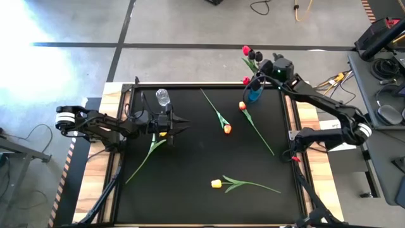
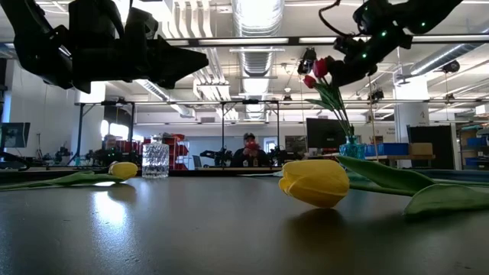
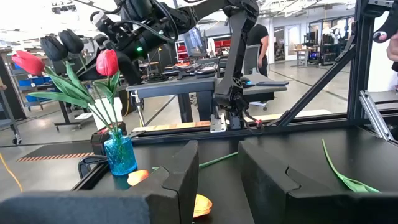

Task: Sort flowers into vase by color
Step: Put the black tulip into the blue vase

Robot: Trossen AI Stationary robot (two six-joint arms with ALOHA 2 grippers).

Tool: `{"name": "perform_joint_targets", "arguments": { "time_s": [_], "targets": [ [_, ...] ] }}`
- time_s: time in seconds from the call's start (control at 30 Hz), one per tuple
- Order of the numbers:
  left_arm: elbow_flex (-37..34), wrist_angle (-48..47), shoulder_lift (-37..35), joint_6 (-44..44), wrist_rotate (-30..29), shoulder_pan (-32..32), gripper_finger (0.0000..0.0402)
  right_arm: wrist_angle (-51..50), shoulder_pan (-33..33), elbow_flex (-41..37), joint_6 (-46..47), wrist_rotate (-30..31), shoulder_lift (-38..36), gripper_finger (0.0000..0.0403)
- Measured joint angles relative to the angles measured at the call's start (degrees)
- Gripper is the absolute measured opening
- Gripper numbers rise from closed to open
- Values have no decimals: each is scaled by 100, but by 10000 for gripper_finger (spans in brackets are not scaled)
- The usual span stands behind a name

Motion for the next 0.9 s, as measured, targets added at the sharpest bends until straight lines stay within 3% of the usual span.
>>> {"name": "perform_joint_targets", "arguments": {
  "time_s": [0.1,0.17,0.9],
  "targets": [
    [0,-7,0,0,0,0,100,-40,0,0,-3,0,14,26],
    [0,-13,0,0,0,-2,100,-42,0,0,-6,0,-12,16],
    [0,-20,0,0,0,0,100,-42,-37,-354,291,17,-44,12]
  ]
}}
